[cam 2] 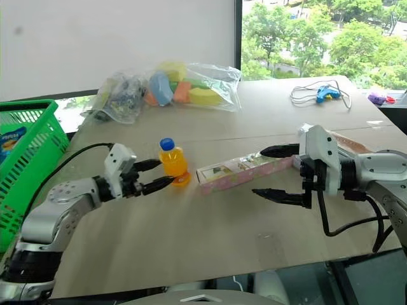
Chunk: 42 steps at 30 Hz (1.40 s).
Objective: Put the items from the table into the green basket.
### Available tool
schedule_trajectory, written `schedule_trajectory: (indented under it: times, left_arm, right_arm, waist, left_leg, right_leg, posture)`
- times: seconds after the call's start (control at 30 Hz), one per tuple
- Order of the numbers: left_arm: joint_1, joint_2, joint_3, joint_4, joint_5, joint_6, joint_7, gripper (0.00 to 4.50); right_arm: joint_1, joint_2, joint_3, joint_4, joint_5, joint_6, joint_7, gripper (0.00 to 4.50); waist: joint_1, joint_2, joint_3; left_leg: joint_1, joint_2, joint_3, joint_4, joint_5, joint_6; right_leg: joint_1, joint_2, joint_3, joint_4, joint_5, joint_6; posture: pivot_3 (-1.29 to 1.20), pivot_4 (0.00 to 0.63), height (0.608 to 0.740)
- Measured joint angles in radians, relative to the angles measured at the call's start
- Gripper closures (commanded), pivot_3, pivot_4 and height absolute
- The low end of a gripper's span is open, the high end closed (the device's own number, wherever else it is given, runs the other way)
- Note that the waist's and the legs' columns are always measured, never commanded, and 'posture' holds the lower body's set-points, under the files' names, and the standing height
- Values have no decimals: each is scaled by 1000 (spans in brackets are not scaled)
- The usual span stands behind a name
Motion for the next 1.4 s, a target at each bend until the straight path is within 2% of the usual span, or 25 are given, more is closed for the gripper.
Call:
schedule_trajectory:
  times: [0.1, 0.17, 0.57, 0.8, 1.0, 1.13, 1.23, 1.33, 1.4]
  left_arm:
    - [-43, -33, -23, 73, 28, -55, -20, 1737]
    - [-63, -43, -35, 107, 40, -90, -34, 1876]
    - [-32, -49, -20, 135, 53, -180, -67, 1877]
    - [-4, -53, 21, 126, 20, -161, -61, 1877]
    - [-43, -68, 220, 117, -97, -64, 68, 1877]
    - [-150, -89, 385, 116, -190, 24, 261, 1877]
    - [-198, -84, 453, 116, -223, 66, 344, 1877]
    - [-135, -27, 398, 68, -230, 146, 303, 1051]
    - [-119, -30, 315, -5, -282, 275, 305, 151]
  right_arm:
    - [-41, -21, 16, 43, 2, 2, 24, 0]
    - [-84, -26, 32, 74, 2, 4, 38, 0]
    - [-139, -11, 131, 158, -61, -53, 76, 0]
    - [-157, 0, 154, 173, -80, -70, 76, 0]
    - [-193, 35, 157, 177, -91, -81, 62, 0]
    - [-262, 118, 201, 189, -102, -92, 42, 0]
    - [-307, 185, 241, 217, -117, -103, 27, 0]
    - [-322, 217, 282, 248, -154, -135, 30, 0]
    - [-322, 225, 294, 274, -178, -151, 38, 0]
  waist:
    - [-2, 0, 0]
    - [-4, 0, 0]
    - [-11, 1, -1]
    - [-8, 1, -1]
    - [-5, 0, -1]
    - [5, -1, -1]
    - [8, -1, -1]
    - [16, -2, -2]
    - [35, -3, -1]
  left_leg:
    - [0, 0, 1, 0, 0, 0]
    - [1, 0, 1, 0, 0, 0]
    - [1, 1, 0, 0, 0, 0]
    - [0, 1, -1, 0, 0, 0]
    - [0, 2, -3, 0, 0, 0]
    - [0, 1, -4, 0, 0, 0]
    - [-1, 1, -4, 0, 0, 0]
    - [-1, -2, -4, -1, 0, 0]
    - [-3, -3, -7, -1, 0, 0]
  right_leg:
    - [0, 0, 0, 0, 1, -2]
    - [0, 0, 0, 0, 1, -2]
    - [0, -2, 1, 1, 2, -1]
    - [0, -2, 0, 1, 2, -1]
    - [-1, -2, -1, 1, 4, 2]
    - [-1, -2, -2, 1, 4, 2]
    - [-1, -3, -2, 1, 4, 2]
    - [-1, -5, -3, 1, 4, 1]
    - [-1, -8, -5, 1, 4, 1]
  posture:
    - [13, 0, 740]
    - [20, 0, 740]
    - [65, 0, 740]
    - [61, 0, 740]
    - [91, 0, 740]
    - [135, 0, 740]
    - [162, 0, 740]
    - [169, 0, 740]
    - [160, 0, 740]
